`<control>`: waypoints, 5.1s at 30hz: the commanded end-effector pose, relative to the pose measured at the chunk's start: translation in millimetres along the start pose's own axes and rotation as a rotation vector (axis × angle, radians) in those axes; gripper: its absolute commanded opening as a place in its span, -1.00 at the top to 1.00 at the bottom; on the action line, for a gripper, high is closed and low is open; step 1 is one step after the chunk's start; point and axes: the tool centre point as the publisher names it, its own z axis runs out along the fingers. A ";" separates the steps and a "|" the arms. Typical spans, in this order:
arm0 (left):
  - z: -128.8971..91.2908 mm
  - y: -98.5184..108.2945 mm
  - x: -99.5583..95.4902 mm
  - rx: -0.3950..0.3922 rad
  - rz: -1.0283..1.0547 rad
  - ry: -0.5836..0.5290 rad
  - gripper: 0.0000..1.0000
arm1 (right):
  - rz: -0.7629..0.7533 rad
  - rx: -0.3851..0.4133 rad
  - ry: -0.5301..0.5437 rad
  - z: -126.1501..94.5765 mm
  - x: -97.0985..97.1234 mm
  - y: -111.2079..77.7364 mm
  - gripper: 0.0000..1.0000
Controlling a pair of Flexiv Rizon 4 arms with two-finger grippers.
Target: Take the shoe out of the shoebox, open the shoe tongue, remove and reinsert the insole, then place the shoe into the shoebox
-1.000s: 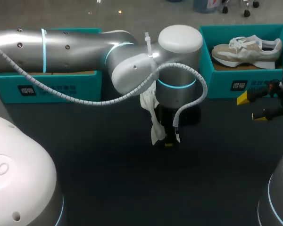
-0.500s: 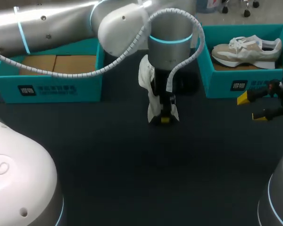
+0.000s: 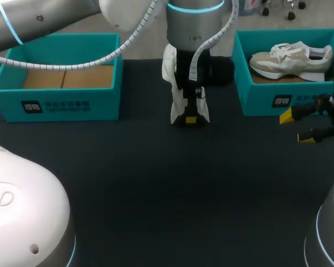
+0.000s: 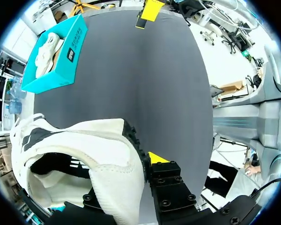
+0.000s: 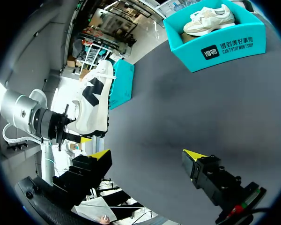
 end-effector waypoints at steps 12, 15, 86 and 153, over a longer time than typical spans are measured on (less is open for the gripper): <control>-14.9 48.5 -8.1 -0.070 0.149 -0.025 1.00 | 0.002 -0.001 -0.004 0.4 0.3 -0.8 -1.00; -16.8 71.8 -14.2 -0.064 0.159 -0.015 1.00 | 0.002 -0.001 -0.004 0.4 0.3 -0.8 -1.00; -17.9 513.4 -131.1 -0.151 0.088 0.041 1.00 | 0.002 -0.001 -0.004 0.4 0.3 -0.8 -1.00; -14.7 580.0 -233.4 -0.341 1.524 -0.004 1.00 | 0.002 -0.001 -0.004 0.4 0.3 -0.8 -1.00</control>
